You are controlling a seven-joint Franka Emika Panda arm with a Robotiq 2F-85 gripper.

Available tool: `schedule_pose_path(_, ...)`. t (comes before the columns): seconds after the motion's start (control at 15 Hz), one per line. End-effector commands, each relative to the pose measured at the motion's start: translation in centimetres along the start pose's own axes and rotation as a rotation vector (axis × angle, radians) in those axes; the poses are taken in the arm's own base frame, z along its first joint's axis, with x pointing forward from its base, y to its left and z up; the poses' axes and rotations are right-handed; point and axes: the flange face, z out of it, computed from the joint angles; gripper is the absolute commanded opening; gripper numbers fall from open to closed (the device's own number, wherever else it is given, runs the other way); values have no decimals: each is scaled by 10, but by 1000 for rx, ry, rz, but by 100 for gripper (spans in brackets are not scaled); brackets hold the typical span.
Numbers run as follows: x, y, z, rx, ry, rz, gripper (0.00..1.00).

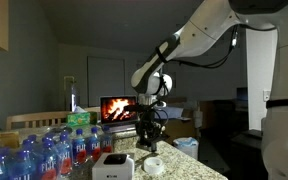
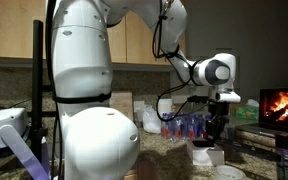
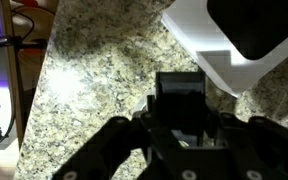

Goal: Take the bottle and the black object and put them on the counter, then stack the clear tape, the black object and the bottle on the box

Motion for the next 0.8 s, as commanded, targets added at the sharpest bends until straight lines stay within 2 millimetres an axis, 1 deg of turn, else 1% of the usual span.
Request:
schedule_pose_path(0.0,0,0,-2,2,0,0,19)
schedule_pose_path(0.13,23,-9,5,-13,-35,39,19)
schedule_pose_path(0.27,50,-15,19,-25,-68,126,19)
schedule_pose_path(0.47,85,-17,42,-49,-122,274,19)
schedule_pose_path(0.6,99,-22,53,-47,-135,348,19)
schedule_pose_path(0.73,104,-28,55,-32,-132,388,19)
